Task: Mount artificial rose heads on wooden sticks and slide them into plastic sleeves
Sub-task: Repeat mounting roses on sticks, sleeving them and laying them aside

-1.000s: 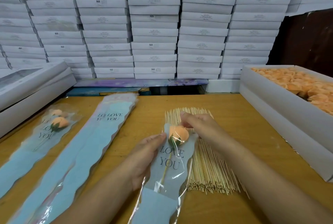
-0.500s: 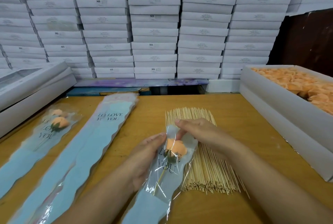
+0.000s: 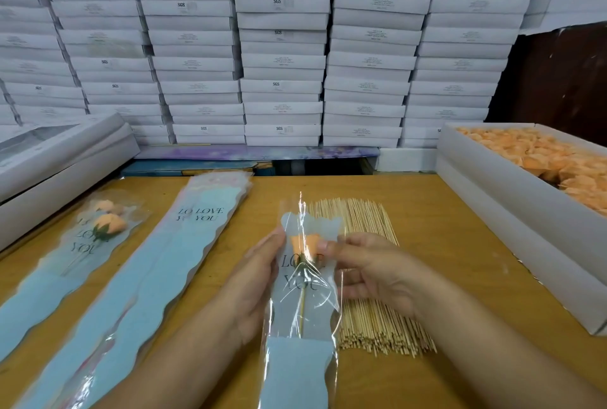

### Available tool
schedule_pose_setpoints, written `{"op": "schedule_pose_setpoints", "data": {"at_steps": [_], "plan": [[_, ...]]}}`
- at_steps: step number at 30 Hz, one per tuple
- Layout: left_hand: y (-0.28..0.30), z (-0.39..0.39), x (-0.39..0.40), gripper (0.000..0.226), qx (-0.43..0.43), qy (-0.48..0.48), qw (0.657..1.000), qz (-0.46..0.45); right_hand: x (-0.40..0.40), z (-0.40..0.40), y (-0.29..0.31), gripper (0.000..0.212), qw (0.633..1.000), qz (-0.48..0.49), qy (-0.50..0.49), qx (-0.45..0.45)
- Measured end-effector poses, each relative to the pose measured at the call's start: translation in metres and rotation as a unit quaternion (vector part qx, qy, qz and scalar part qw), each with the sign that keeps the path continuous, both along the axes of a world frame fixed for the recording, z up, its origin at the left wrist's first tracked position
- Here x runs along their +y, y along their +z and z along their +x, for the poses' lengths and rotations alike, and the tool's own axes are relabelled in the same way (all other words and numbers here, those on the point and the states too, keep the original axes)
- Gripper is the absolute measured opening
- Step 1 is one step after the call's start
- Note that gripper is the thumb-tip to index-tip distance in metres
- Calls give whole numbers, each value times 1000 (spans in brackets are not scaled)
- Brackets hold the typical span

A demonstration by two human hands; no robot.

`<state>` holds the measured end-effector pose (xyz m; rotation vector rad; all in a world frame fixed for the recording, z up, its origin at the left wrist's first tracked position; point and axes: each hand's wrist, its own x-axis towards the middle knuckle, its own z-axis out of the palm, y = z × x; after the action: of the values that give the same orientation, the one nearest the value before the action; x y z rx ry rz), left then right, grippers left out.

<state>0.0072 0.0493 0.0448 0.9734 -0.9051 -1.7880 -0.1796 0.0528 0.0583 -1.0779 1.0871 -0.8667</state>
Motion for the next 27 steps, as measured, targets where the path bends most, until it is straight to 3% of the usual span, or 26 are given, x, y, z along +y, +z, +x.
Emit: {"op": "schedule_pose_setpoints", "data": {"at_steps": [5, 10, 17, 27], "plan": [[2, 0, 2, 45, -1, -30, 999, -13, 4, 12, -7, 49, 999, -8, -3, -33], [3, 5, 8, 58, -86, -77, 993, 4, -4, 4, -4, 31, 991, -56, -98, -71], [1, 5, 11, 14, -122, -168, 978, 15, -14, -7, -6, 32, 982, -59, -149, -96], [5, 4, 14, 14, -150, -160, 976, 10, -14, -8, -7, 31, 985, -65, -129, -97]]}}
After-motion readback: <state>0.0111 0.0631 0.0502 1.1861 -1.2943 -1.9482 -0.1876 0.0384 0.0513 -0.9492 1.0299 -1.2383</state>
